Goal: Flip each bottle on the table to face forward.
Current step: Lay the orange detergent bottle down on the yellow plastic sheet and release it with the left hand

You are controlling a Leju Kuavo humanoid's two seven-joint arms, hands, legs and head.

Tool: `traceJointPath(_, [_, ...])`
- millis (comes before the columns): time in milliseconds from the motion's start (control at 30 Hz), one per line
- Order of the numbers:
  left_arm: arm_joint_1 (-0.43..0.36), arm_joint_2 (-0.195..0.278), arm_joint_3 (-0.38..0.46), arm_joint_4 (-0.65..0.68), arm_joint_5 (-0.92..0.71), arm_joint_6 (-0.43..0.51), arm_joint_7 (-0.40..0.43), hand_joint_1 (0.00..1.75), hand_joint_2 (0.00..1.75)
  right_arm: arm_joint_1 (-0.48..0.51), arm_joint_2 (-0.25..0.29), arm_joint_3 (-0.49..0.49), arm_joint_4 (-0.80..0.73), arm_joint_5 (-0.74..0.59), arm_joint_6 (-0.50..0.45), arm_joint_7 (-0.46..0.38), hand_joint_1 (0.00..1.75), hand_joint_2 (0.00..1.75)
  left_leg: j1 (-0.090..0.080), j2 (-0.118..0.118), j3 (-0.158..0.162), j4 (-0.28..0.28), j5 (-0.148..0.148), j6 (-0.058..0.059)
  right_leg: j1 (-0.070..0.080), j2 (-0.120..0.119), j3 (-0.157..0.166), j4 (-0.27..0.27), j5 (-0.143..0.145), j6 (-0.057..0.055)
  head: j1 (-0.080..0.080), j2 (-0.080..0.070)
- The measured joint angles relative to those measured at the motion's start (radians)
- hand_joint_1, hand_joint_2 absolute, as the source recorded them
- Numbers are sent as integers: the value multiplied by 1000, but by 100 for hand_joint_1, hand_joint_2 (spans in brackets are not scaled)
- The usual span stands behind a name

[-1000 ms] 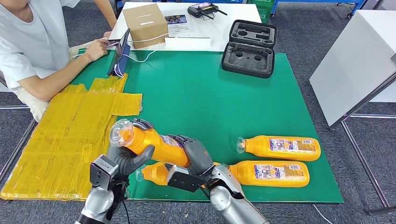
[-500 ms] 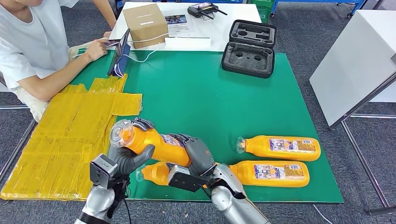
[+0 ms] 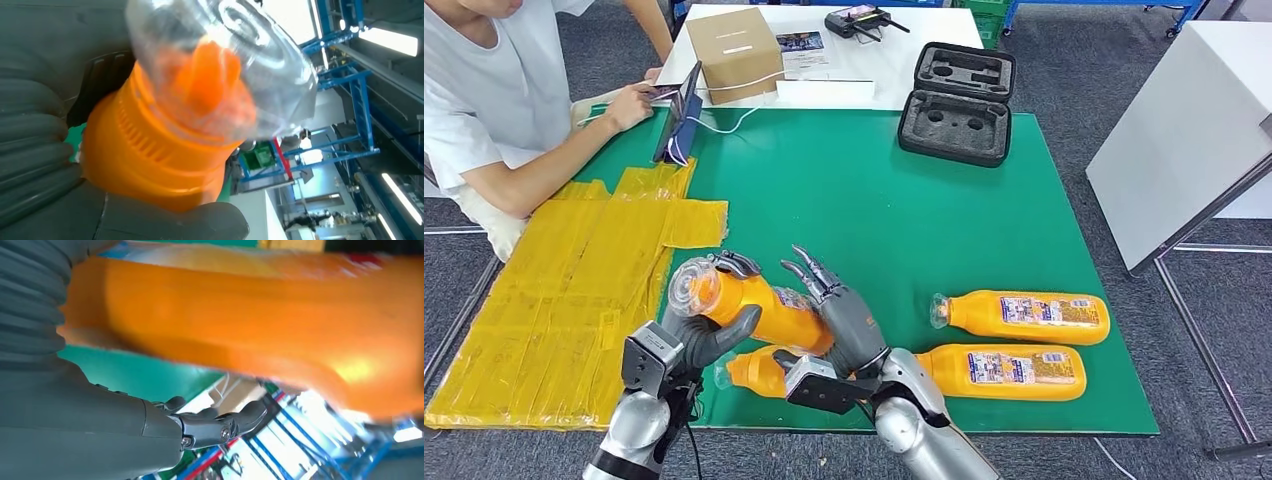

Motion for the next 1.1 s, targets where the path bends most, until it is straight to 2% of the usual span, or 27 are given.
traceJointPath(267, [-61,30,47,-53,-160,139,29,175,175,32,-5,-51,-132,-50,-75,-24,0,175,0,0,0,0,0,0,0,0,0,0,0,0,0,0])
traceJointPath(467, [-131,60,91,-77,-409,300,87,175,175,64,-14,-100,-255,-75,-102,-44,0,175,0,0,0,0,0,0,0,0,0,0,0,0,0,0])
traceJointPath(667, [-180,79,104,-76,-639,400,157,175,175,80,-19,-125,-325,-88,-115,-58,0,175,0,0,0,0,0,0,0,0,0,0,0,0,0,0])
traceJointPath(933, [-298,116,99,19,-1189,506,366,175,175,94,-27,-127,-425,-94,-150,-82,0,175,0,0,0,0,1,0,0,0,-1,0,0,0,0,0])
traceJointPath(1000, [-332,146,73,77,-1293,501,469,175,175,95,-31,-124,-445,-97,-153,-82,0,175,0,0,0,0,1,0,0,0,-1,0,0,0,0,0])
traceJointPath(1067, [-366,187,20,132,-1334,494,572,175,175,95,-34,-119,-460,-99,-154,-82,0,175,0,1,0,0,1,0,0,0,-1,0,1,0,0,0])
traceJointPath(1100, [-379,206,-7,153,-1338,492,597,175,175,95,-36,-117,-465,-99,-154,-82,0,175,0,1,0,0,1,0,0,1,-1,1,1,0,0,0])
